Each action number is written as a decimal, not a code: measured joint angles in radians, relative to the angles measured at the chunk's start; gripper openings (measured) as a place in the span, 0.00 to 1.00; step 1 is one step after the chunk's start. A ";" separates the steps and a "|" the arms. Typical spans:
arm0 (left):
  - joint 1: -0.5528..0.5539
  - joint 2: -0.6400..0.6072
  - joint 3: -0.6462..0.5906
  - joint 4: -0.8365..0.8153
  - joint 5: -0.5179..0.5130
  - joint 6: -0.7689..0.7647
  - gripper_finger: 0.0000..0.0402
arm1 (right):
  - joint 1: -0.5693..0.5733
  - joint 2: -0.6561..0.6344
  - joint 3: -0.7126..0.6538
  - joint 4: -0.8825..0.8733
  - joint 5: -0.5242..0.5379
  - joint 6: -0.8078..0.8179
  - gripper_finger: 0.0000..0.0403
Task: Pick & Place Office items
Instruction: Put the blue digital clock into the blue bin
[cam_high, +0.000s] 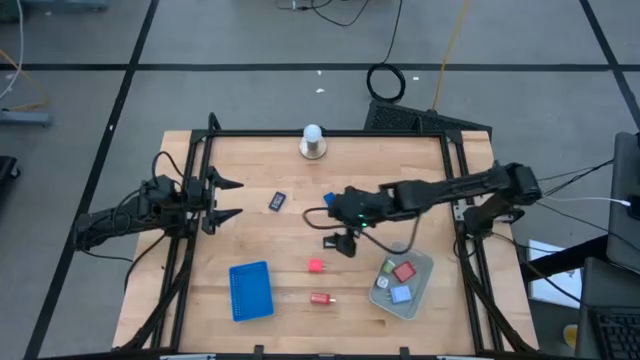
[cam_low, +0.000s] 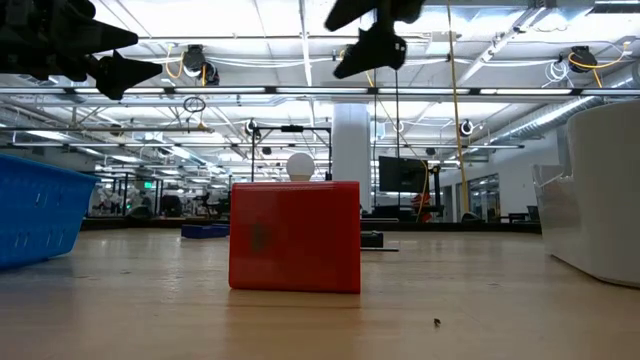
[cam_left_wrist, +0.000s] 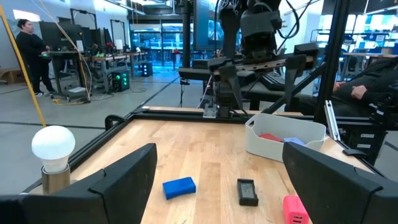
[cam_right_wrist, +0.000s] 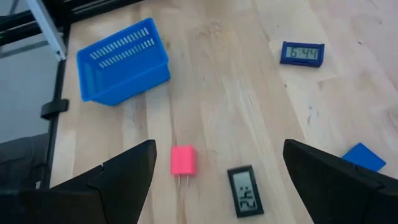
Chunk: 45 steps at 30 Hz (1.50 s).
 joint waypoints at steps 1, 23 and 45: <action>0.000 0.000 0.000 0.000 0.000 0.000 0.87 | -0.005 0.026 0.036 -0.019 0.000 -0.001 0.85; 0.000 0.000 0.000 0.000 -0.002 0.000 0.87 | -0.225 0.340 0.409 -0.299 -0.057 0.247 0.85; 0.000 0.000 0.000 0.000 -0.006 0.000 0.87 | -0.280 0.373 0.343 -0.378 0.162 0.396 0.85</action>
